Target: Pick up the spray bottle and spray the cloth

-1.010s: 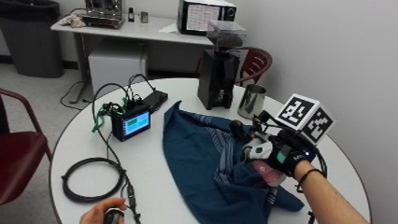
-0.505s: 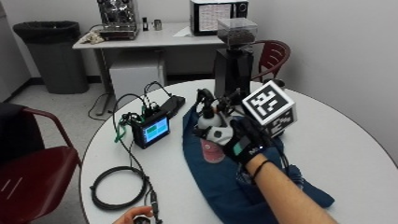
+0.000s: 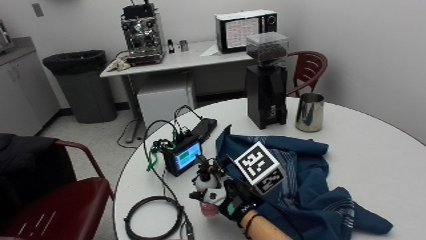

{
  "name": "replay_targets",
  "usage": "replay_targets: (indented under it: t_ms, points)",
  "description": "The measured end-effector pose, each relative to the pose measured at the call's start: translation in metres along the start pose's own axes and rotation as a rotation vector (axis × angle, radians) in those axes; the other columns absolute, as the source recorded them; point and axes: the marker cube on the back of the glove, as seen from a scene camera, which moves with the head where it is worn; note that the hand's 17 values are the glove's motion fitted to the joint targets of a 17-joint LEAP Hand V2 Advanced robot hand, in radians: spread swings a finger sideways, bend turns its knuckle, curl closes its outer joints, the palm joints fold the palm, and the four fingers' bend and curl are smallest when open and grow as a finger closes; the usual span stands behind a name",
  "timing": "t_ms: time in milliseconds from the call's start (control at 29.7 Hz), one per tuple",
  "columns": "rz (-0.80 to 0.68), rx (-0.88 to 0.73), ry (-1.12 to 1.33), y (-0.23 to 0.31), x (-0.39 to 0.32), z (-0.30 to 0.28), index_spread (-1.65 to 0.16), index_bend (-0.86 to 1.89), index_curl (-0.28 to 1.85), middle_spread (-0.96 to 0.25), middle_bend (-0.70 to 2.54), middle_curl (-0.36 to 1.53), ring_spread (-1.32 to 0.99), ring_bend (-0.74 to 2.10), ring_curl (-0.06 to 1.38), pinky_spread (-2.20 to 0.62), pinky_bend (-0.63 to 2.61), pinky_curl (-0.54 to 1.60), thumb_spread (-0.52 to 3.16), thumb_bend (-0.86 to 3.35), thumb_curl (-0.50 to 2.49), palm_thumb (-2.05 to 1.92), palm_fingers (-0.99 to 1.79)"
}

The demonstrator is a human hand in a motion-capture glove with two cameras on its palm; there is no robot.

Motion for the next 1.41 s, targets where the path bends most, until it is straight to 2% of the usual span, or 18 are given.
replay_targets:
  t_ms: [673,841,1178,1414]
  points:
    - [0.050,-0.055,-0.048,0.013,0.026,0.016,-0.26,0.11,0.25,-0.13,0.27,0.44,-0.14,0.42,0.40,0.03,0.23,0.35,0.93,-0.02,0.52,0.97,0.96]
    - [0.019,-0.060,-0.106,0.016,0.015,0.012,-0.29,-0.07,0.19,-0.12,0.31,0.46,-0.12,0.39,0.41,0.07,0.35,0.40,0.92,-0.04,0.49,0.92,0.69]
    - [-0.101,-0.027,0.021,0.036,-0.061,-0.070,-0.32,0.05,0.12,-0.11,0.36,0.45,-0.10,0.42,0.39,0.11,0.42,0.39,0.94,-0.03,0.45,0.88,0.64]
    - [-0.049,0.034,0.063,0.113,-0.058,-0.141,-0.33,0.08,0.13,-0.10,0.37,0.45,-0.08,0.42,0.39,0.12,0.42,0.39,0.96,-0.03,0.43,0.86,0.65]
